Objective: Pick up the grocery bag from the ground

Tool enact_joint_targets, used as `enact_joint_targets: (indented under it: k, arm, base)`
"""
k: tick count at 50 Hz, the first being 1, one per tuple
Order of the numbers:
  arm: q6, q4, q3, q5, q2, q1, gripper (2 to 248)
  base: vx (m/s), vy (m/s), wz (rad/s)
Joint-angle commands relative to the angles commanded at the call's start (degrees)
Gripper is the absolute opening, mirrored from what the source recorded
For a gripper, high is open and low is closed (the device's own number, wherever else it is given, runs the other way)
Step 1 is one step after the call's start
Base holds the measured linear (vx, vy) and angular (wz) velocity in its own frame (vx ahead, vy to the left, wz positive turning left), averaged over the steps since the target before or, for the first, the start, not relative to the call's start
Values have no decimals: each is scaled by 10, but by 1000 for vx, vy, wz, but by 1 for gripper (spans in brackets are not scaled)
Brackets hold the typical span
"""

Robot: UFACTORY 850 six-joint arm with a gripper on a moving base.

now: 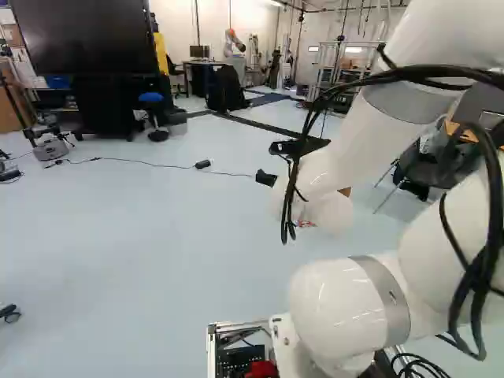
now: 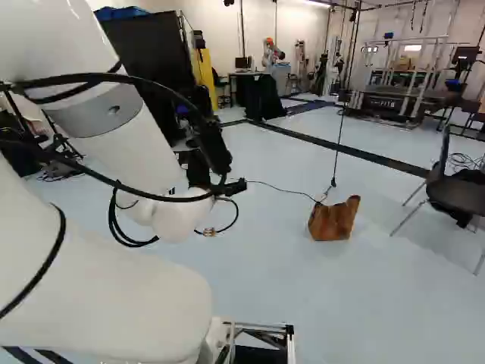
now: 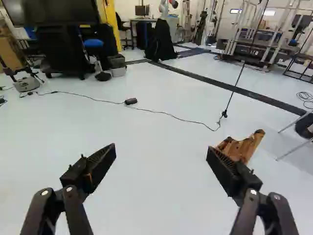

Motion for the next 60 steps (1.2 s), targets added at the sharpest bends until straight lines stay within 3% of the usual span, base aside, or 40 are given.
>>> enact_joint_targets:
  k: [60]
  arm:
    - [0, 0, 0, 0, 0, 0, 247]
  base:
    - [0, 0, 0]
